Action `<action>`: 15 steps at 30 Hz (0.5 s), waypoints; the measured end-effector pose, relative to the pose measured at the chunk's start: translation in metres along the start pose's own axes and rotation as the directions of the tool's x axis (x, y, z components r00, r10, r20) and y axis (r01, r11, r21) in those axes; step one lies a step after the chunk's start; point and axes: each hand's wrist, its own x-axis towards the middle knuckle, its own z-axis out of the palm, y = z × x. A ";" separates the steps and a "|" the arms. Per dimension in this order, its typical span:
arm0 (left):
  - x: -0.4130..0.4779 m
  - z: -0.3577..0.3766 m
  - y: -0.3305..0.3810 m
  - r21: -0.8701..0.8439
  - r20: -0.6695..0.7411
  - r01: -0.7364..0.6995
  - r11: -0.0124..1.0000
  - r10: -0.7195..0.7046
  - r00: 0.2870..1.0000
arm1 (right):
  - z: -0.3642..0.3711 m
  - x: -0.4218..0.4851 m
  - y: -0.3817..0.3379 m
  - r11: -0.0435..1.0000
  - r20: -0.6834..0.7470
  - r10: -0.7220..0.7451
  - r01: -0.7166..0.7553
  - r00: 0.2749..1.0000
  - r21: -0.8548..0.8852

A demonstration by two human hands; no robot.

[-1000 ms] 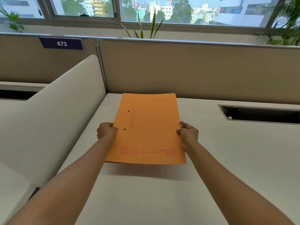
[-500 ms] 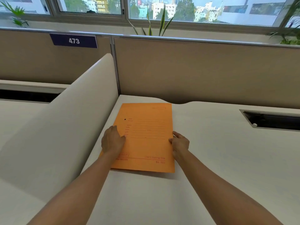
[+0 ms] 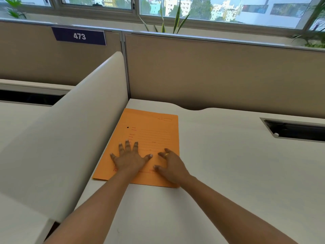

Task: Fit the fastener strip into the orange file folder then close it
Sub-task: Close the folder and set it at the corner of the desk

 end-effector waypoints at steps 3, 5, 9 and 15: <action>0.006 0.000 -0.002 -0.011 0.010 0.022 1.000 -0.022 1.000 | 0.009 0.002 -0.001 0.984 0.108 -0.034 0.052 0.994 -0.170; 0.011 -0.001 -0.004 -0.012 0.012 0.032 0.999 -0.032 0.999 | 0.011 0.008 -0.002 0.980 0.127 -0.043 0.066 0.991 -0.186; 0.024 -0.003 -0.005 -0.008 0.016 0.028 1.000 -0.028 0.999 | 0.011 0.019 -0.001 0.978 0.148 -0.057 0.085 0.987 -0.189; 0.046 -0.010 0.001 -0.012 0.021 0.026 1.000 -0.026 0.999 | 0.005 0.045 0.002 0.973 0.174 -0.054 0.091 0.983 -0.210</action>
